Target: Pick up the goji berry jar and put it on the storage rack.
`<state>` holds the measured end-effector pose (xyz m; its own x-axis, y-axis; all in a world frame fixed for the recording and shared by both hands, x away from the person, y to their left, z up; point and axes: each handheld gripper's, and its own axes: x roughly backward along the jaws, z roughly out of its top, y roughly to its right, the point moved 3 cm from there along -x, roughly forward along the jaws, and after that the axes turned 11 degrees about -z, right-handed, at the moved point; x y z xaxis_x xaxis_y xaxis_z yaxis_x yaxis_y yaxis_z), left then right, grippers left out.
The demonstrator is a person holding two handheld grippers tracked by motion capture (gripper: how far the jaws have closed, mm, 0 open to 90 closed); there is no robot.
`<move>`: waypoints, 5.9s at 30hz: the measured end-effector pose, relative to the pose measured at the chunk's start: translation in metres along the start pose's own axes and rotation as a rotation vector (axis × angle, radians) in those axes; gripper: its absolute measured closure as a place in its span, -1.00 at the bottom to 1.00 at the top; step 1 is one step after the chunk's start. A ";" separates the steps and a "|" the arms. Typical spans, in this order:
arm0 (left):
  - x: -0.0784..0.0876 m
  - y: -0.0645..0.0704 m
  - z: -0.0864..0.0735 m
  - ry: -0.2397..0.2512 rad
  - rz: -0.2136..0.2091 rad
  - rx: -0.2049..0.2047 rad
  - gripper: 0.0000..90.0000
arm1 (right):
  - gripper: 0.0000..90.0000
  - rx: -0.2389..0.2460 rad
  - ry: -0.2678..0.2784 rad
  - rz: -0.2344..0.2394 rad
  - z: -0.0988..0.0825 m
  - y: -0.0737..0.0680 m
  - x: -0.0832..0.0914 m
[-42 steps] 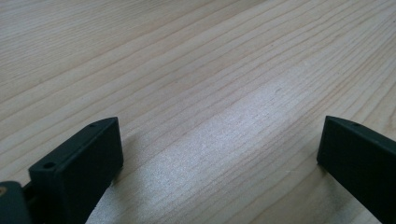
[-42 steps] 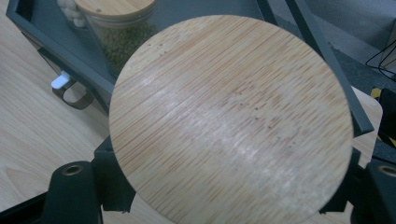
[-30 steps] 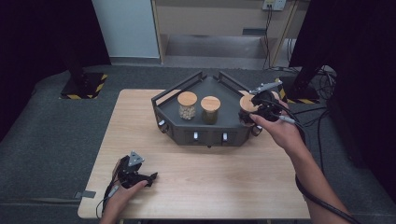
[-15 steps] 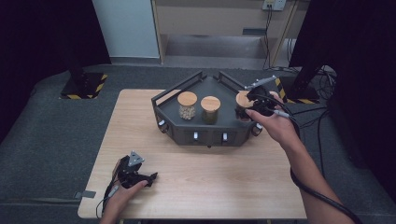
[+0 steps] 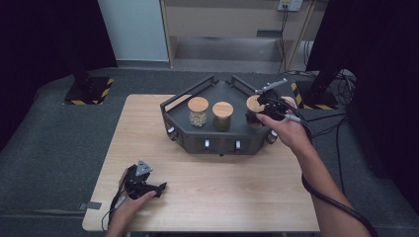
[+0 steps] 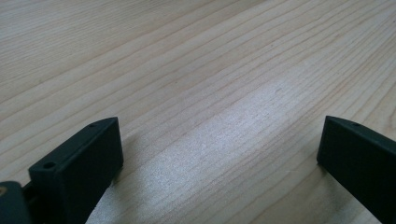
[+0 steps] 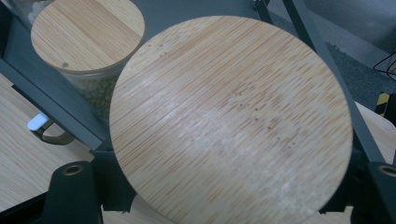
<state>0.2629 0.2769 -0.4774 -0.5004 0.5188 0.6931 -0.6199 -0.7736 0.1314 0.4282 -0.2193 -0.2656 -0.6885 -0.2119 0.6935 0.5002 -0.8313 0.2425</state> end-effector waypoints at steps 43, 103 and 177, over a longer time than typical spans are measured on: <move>0.000 0.000 0.000 -0.003 0.000 -0.002 -1.00 | -0.42 -0.062 -0.011 0.028 -0.009 -0.005 -0.042; 0.000 0.000 0.000 -0.003 -0.001 -0.004 -1.00 | -0.82 -0.103 0.077 0.051 -0.035 -0.007 -0.035; 0.000 0.000 0.000 -0.001 -0.001 -0.002 -1.00 | -0.88 -0.115 0.065 0.070 -0.125 -0.017 0.009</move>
<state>0.2631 0.2771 -0.4774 -0.4993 0.5194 0.6935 -0.6217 -0.7722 0.1308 0.3478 -0.2718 -0.3480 -0.6886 -0.3017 0.6594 0.4874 -0.8658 0.1129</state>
